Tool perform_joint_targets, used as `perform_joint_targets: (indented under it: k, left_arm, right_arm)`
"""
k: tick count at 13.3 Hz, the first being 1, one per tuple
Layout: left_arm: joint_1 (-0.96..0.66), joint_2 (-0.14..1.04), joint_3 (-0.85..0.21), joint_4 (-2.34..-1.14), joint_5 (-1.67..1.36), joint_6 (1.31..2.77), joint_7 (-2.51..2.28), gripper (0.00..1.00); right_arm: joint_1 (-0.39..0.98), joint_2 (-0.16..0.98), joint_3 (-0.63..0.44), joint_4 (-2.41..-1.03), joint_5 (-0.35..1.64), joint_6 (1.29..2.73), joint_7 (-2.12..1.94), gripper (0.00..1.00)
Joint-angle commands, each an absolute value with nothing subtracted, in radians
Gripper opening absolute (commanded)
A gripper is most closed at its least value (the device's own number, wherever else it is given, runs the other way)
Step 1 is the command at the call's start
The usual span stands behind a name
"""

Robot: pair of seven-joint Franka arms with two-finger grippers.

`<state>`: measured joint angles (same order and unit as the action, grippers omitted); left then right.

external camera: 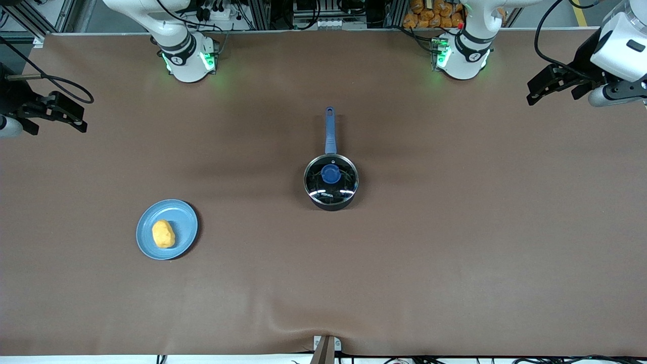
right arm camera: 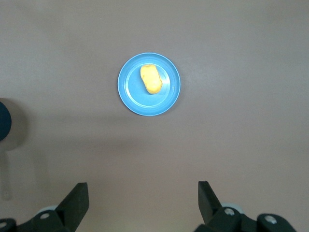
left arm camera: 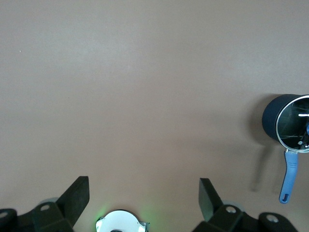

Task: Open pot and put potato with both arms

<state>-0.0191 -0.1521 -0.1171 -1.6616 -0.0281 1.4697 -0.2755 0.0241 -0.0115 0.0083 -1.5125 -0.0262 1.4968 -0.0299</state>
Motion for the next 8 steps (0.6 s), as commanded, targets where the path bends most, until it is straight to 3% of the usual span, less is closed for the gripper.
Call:
perform_joint_targets:
  k: [1, 8]
  left_arm:
    - [-0.008, -0.144, -0.126, -1.634, -0.023, 1.445, -0.258, 1.00]
    - [-0.021, -0.106, -0.127, -1.598, -0.031, 1.445, -0.258, 1.00]
  right_arm:
    - [0.012, -0.015, 0.015, -1.512, -0.034, 1.496, -0.034, 1.00]
    - [0.011, 0.021, 0.014, -1.513, -0.034, 1.496, -0.034, 1.00]
